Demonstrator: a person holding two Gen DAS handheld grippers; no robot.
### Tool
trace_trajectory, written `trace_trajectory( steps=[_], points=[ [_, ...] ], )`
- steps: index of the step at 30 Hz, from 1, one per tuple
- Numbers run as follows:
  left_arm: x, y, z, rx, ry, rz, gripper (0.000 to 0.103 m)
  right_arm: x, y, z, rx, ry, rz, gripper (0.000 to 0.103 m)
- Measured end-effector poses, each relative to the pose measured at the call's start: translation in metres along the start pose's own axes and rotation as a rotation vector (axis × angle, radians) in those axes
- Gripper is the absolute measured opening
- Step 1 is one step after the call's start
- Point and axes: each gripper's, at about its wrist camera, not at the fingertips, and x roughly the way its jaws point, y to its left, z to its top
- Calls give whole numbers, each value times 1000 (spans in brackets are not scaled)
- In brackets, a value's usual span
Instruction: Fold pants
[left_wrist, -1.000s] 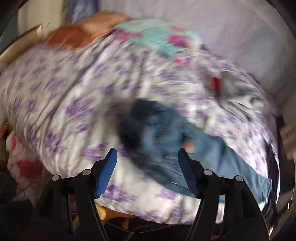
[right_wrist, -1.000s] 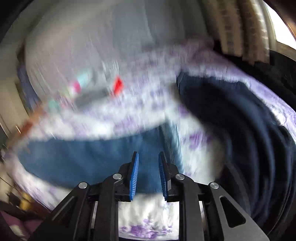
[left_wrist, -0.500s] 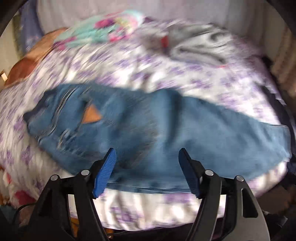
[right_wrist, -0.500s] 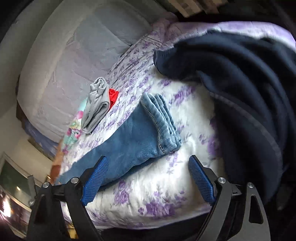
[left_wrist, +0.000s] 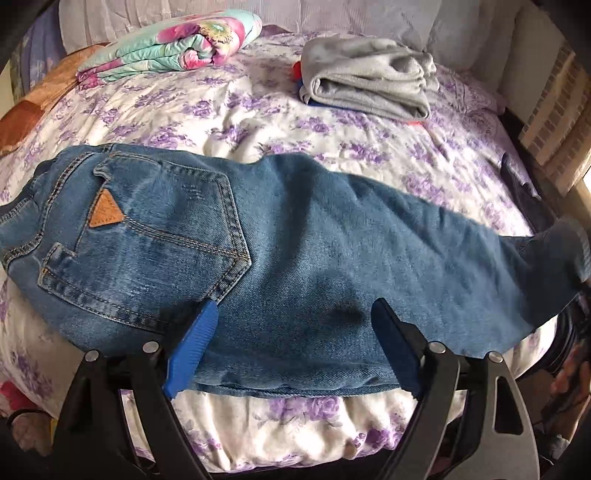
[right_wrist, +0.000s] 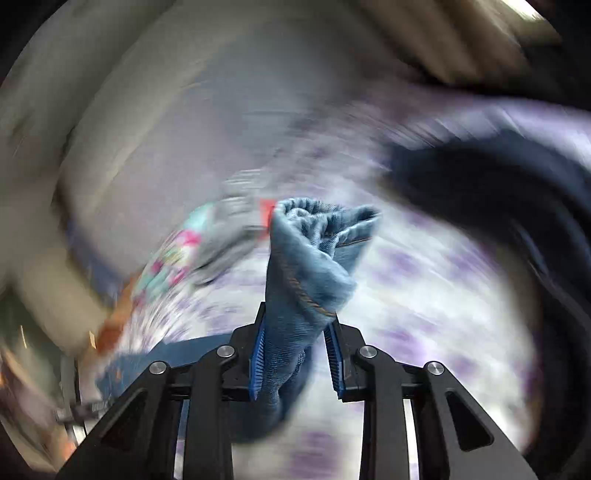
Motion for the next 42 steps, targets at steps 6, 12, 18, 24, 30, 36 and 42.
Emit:
trace_trajectory(
  steps=[6,12,18,24,30,36,42],
  points=[
    [-50,44,9,-151,-138,-2,83,62,195,-27,-537,138,147,30],
    [-59,85,-4,-242,-131,26,87,146,250,-143,-902,363,112,58],
    [-62,94,-7,-241,-130,3,87,88,244,-96,-830,307,245,60],
    [-59,90,-12,-235,-137,23,88,124,249,-107,-914,399,181,42],
    [-76,107,-18,-284,-145,13,88,118,259,-95,-872,365,240,8],
    [-81,155,-21,-454,-133,-6,90,144,248,-127,-857,470,205,65],
    [-46,195,-20,-659,-86,-159,92,73,233,-114,-628,220,390,90]
  ],
)
